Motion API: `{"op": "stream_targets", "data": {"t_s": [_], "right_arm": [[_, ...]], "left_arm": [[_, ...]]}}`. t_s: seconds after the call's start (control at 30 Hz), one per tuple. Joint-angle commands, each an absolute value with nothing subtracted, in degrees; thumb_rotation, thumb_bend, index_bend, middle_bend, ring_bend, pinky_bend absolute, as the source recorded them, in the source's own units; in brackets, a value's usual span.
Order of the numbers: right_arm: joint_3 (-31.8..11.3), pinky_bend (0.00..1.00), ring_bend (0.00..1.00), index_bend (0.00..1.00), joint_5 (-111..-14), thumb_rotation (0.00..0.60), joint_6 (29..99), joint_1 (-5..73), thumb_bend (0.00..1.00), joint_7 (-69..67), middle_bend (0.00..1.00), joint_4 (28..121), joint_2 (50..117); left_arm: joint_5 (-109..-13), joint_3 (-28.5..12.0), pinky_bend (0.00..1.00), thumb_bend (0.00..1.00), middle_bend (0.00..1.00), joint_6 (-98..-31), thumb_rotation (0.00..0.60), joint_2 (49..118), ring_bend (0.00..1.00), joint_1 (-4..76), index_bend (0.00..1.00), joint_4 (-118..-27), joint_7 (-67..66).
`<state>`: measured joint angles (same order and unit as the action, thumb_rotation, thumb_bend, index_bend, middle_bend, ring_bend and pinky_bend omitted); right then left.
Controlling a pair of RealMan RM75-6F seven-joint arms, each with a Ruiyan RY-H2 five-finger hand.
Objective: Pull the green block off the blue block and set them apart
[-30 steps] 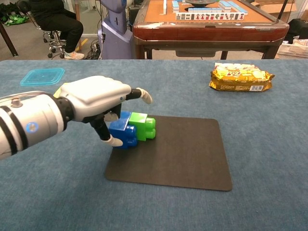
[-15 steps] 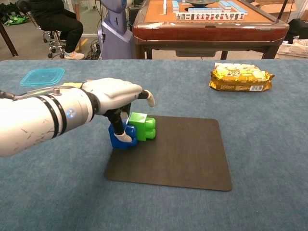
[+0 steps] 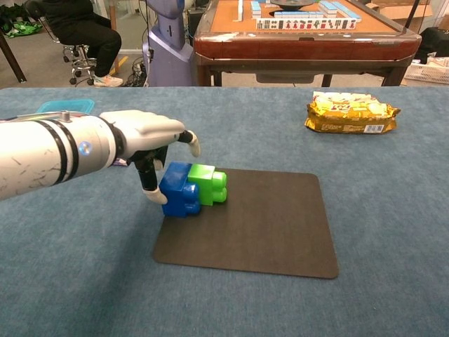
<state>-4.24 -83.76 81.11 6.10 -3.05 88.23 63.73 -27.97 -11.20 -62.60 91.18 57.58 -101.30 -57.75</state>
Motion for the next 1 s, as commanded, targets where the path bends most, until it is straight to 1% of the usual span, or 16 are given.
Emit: {"op": "stream_targets", "data": {"t_s": [0.03, 0.3, 0.43, 0.57, 0.73, 0.83, 1.0], "right_arm": [[-4.2, 0.62, 0.57, 0.54, -83.7, 0.6, 81.0, 6.1, 0.35, -3.0, 0.51, 88.2, 63.8], [-4.0, 0.62, 0.57, 0.54, -83.6, 0.6, 80.7, 6.1, 0.35, -3.4, 0.51, 87.7, 64.0], [-4.0, 0.62, 0.57, 0.54, -83.5, 0.6, 80.5, 6.2, 0.35, -3.7, 0.51, 87.3, 64.3], [-4.0, 0.62, 0.57, 0.54, -83.6, 0.6, 80.3, 6.3, 0.35, -3.9, 0.51, 87.1, 64.5], [-3.9, 0.62, 0.57, 0.54, -83.7, 0.6, 80.0, 6.6, 0.35, -3.8, 0.51, 87.0, 64.7], [-4.0, 0.62, 0.57, 0.54, -83.7, 0.6, 79.9, 6.7, 0.35, -3.7, 0.51, 87.1, 64.7], [-4.1, 0.62, 0.57, 0.54, -83.8, 0.6, 79.9, 6.8, 0.35, -3.6, 0.51, 87.4, 64.6]], "left_arm": [[-26.8, -10.9, 1.0, 0.15, 1.0, -63.0, 0.6, 91.2, 1.0, 58.4, 0.26, -101.2, -57.9], [-25.1, -10.5, 1.0, 0.15, 1.0, -63.8, 0.6, 92.1, 1.0, 60.0, 0.33, -99.6, -57.4], [-25.9, -10.0, 1.0, 0.15, 1.0, -63.9, 0.6, 92.5, 1.0, 60.2, 0.4, -98.8, -56.2], [-27.0, -9.8, 1.0, 0.15, 1.0, -63.7, 0.6, 92.6, 1.0, 59.9, 0.43, -98.2, -54.4], [-28.5, -9.5, 1.0, 0.15, 1.0, -63.1, 0.6, 92.6, 1.0, 59.5, 0.52, -97.7, -52.1], [-29.3, -9.3, 1.0, 0.15, 1.0, -62.6, 0.6, 92.3, 1.0, 59.3, 0.56, -97.9, -50.7], [-30.3, -9.3, 1.0, 0.15, 1.0, -62.0, 0.6, 91.9, 1.0, 58.8, 0.58, -98.2, -48.8]]}}
